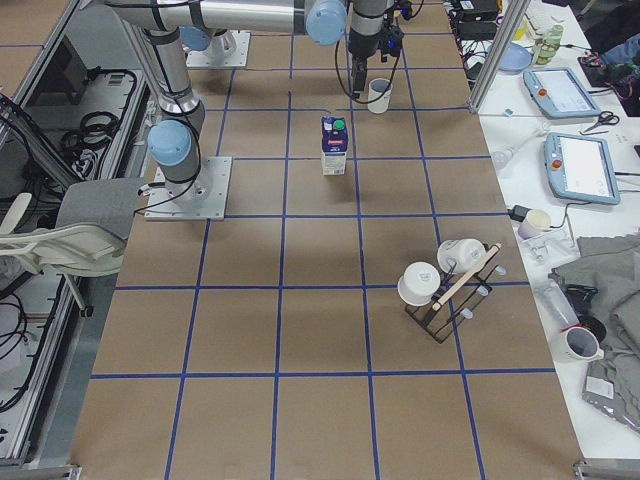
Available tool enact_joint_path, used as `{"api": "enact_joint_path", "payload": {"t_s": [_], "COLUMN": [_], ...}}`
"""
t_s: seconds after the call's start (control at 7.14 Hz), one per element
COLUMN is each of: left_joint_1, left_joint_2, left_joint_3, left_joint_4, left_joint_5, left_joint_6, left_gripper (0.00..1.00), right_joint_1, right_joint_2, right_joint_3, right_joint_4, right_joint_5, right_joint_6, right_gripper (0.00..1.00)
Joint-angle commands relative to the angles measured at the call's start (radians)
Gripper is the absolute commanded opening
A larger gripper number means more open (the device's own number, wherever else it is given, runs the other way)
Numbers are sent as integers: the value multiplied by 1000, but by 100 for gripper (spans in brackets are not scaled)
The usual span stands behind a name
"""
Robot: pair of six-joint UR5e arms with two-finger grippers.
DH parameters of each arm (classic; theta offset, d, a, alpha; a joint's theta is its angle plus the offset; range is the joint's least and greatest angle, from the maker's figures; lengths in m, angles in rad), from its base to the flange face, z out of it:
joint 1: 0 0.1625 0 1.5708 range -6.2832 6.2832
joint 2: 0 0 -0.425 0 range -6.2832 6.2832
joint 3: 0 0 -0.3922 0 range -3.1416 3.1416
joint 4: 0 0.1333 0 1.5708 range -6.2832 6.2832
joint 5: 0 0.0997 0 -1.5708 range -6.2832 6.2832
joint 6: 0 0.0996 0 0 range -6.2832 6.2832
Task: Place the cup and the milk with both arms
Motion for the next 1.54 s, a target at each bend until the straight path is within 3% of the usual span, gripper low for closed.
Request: {"api": "enact_joint_path", "payload": {"t_s": [0.0, 0.56, 0.7, 0.98, 1.12, 1.4], "left_joint_1": [131, 172, 182, 189, 185, 185], "left_joint_2": [138, 330, 365, 382, 388, 392], "left_joint_3": [-1, 14, 10, 1, -2, -5], "left_joint_4": [-199, -359, -422, -426, -426, -426], "left_joint_5": [20, 22, 23, 22, 20, 20], "left_joint_6": [190, 255, 257, 255, 242, 243], "left_gripper": [93, 98, 100, 100, 100, 100], "right_joint_1": [-14, -25, -24, -24, -24, -24], "right_joint_2": [39, 29, 29, 29, 29, 28], "right_joint_3": [114, 237, 251, 253, 253, 236], "right_joint_4": [-89, -105, -102, -103, -106, -109], "right_joint_5": [-28, -61, -62, -62, -64, -62], "right_joint_6": [-63, -88, -89, -89, -88, -83], "right_gripper": [98, 96, 88, 53, 47, 45]}}
